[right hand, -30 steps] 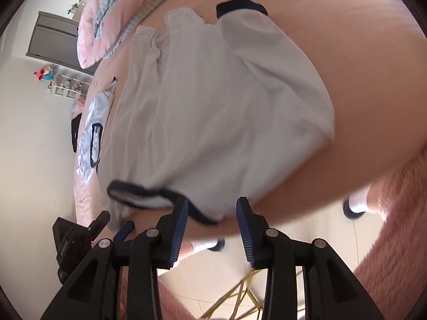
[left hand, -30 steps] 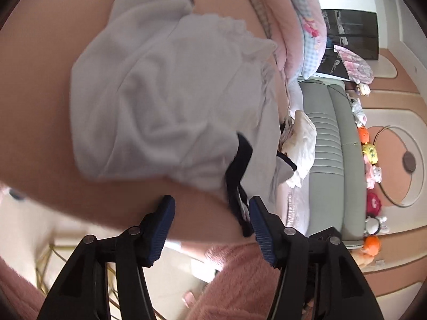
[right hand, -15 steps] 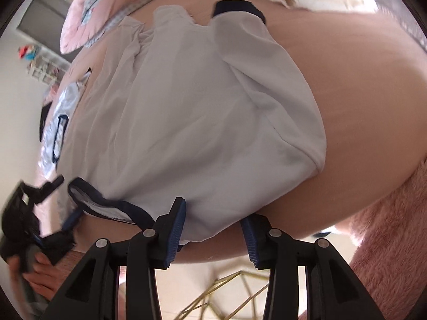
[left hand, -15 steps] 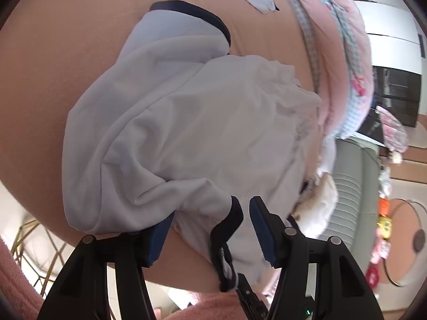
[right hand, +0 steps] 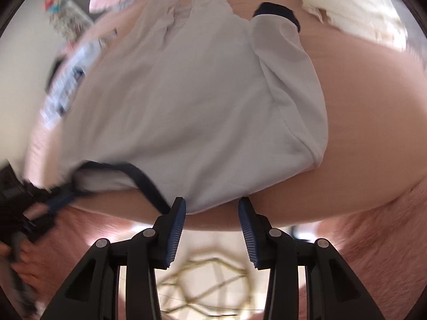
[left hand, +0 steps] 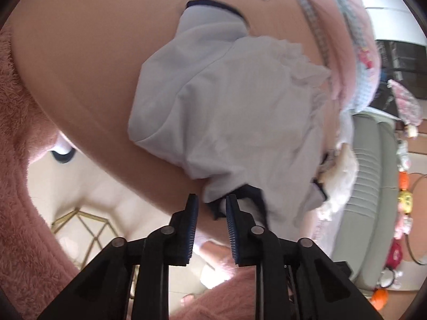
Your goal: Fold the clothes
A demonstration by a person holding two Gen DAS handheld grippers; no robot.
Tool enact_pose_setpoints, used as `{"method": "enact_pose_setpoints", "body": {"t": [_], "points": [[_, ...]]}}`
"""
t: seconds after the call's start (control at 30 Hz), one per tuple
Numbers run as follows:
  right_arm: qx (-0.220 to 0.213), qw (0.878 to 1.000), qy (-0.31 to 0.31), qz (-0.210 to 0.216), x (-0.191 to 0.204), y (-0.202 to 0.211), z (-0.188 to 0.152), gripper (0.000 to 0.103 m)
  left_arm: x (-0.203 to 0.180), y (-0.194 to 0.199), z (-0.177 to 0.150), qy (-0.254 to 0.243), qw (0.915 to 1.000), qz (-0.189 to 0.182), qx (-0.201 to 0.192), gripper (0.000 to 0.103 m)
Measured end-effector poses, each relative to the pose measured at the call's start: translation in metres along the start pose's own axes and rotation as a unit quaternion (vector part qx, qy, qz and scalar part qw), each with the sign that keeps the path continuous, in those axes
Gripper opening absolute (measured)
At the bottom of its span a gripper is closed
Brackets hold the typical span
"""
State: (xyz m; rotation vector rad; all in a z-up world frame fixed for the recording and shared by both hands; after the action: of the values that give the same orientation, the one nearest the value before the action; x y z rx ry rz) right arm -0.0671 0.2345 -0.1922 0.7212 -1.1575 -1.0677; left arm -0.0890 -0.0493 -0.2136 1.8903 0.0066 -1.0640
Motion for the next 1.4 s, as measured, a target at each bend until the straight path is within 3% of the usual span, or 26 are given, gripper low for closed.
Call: {"method": "enact_pose_setpoints", "body": {"t": [0.07, 0.13, 0.23, 0.3, 0.37, 0.43, 0.53, 0.63, 0.87, 1.13, 1.23, 1.3, 1.33, 1.37, 1.4], "points": [[-0.019, 0.998, -0.057, 0.033, -0.012, 0.002, 0.004, 0.041, -0.004, 0.003, 0.007, 0.005, 0.9996, -0.024, -0.009, 0.03], [-0.024, 0.993, -0.107, 0.051, -0.024, -0.006, 0.007, 0.041, -0.003, -0.008, 0.013, 0.016, 0.9997, -0.02, 0.0, 0.038], [-0.031, 0.988, -0.137, 0.062, -0.031, -0.015, 0.009, 0.041, 0.004, -0.029, 0.013, 0.035, 0.9989, -0.016, 0.028, 0.038], [-0.035, 0.989, -0.126, 0.064, -0.028, -0.014, 0.006, 0.041, 0.007, -0.032, 0.007, 0.024, 0.999, -0.027, 0.025, 0.036], [-0.022, 0.991, -0.105, 0.079, -0.025, -0.014, 0.002, 0.042, 0.006, -0.033, 0.001, 0.004, 0.9986, -0.042, 0.03, 0.009], [-0.014, 0.987, -0.105, 0.119, -0.02, -0.015, -0.003, 0.042, 0.004, -0.034, -0.005, -0.006, 0.9968, -0.064, 0.047, 0.009], [0.019, 0.972, -0.131, 0.196, -0.008, -0.03, -0.004, 0.042, 0.001, -0.028, -0.01, -0.007, 0.9933, -0.093, 0.068, 0.009], [0.017, 0.974, -0.131, 0.186, 0.001, -0.032, -0.008, 0.042, -0.002, -0.021, -0.01, -0.021, 0.9929, -0.099, 0.062, 0.009], [-0.063, 0.96, -0.187, 0.197, -0.014, -0.01, 0.009, 0.042, -0.012, -0.003, -0.007, -0.053, 0.9918, -0.108, 0.041, 0.009], [-0.028, 0.964, -0.185, 0.186, -0.018, -0.022, -0.005, 0.041, -0.015, 0.005, -0.007, -0.071, 0.9909, -0.109, 0.033, 0.01], [-0.021, 0.969, -0.174, 0.172, -0.018, -0.025, -0.008, 0.041, -0.009, -0.001, -0.009, -0.062, 0.9919, -0.102, 0.041, 0.018], [-0.028, 0.972, -0.167, 0.162, -0.016, -0.027, -0.002, 0.041, -0.005, -0.006, -0.011, -0.057, 0.9925, -0.098, 0.047, 0.034], [-0.034, 0.972, -0.165, 0.162, -0.019, -0.027, 0.0, 0.041, -0.003, -0.008, -0.011, -0.054, 0.9927, -0.095, 0.05, 0.048], [-0.04, 0.973, -0.162, 0.162, -0.022, -0.027, 0.002, 0.041, -0.001, -0.01, -0.012, -0.051, 0.993, -0.093, 0.052, 0.055], [-0.049, 0.972, -0.163, 0.165, -0.024, -0.026, 0.004, 0.041, 0.001, -0.012, -0.013, -0.048, 0.9932, -0.091, 0.055, 0.055]]}}
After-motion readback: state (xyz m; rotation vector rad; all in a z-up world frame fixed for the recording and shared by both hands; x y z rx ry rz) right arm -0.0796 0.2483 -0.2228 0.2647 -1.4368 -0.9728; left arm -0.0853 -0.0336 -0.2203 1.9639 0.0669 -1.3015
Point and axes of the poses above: each gripper's, at about its wrist camera, not at the fingertips, and y roughly against the way its jaws point, x to its left, z to its top, the point moved 6 cm from there along -y, roughly the way its jaws point, and after that the axes turned 9 degrees about y, right-handed, at the moved point
